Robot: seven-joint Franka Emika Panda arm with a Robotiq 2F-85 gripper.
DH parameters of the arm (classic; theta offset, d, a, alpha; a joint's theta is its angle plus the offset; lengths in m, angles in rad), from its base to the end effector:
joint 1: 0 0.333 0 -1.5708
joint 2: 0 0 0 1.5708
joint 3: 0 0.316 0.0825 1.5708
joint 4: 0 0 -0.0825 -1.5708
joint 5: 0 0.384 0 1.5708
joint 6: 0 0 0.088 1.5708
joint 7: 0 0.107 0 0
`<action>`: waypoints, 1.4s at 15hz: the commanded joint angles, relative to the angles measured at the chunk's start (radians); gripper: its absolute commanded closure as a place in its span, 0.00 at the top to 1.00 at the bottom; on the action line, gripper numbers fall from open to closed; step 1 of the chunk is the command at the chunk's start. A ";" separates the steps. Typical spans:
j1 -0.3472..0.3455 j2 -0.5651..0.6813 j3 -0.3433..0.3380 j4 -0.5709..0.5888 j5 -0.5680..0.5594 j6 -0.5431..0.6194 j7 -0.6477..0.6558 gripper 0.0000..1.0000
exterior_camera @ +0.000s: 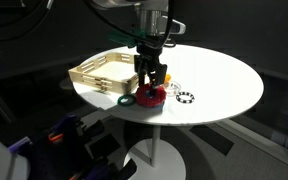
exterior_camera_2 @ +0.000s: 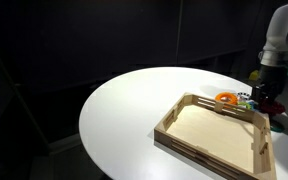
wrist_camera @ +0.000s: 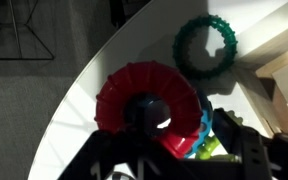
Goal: Pick up the red ring and put it in the wooden tray
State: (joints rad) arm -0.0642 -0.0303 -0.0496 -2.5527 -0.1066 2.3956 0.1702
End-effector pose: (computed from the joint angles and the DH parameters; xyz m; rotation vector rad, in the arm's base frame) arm 0.4338 -0.0503 0.2693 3.0509 -0.3076 -0.1915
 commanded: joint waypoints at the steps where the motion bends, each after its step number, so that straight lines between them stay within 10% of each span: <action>1: 0.004 0.010 0.002 0.006 0.002 0.022 0.024 0.42; 5: 0.005 -0.004 0.002 0.011 0.013 0.025 0.011 0.10; 21: 0.124 -0.277 0.053 -0.012 0.220 -0.013 -0.164 0.11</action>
State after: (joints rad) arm 0.0356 -0.2418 -0.0052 -2.5446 0.0666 2.4009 0.0679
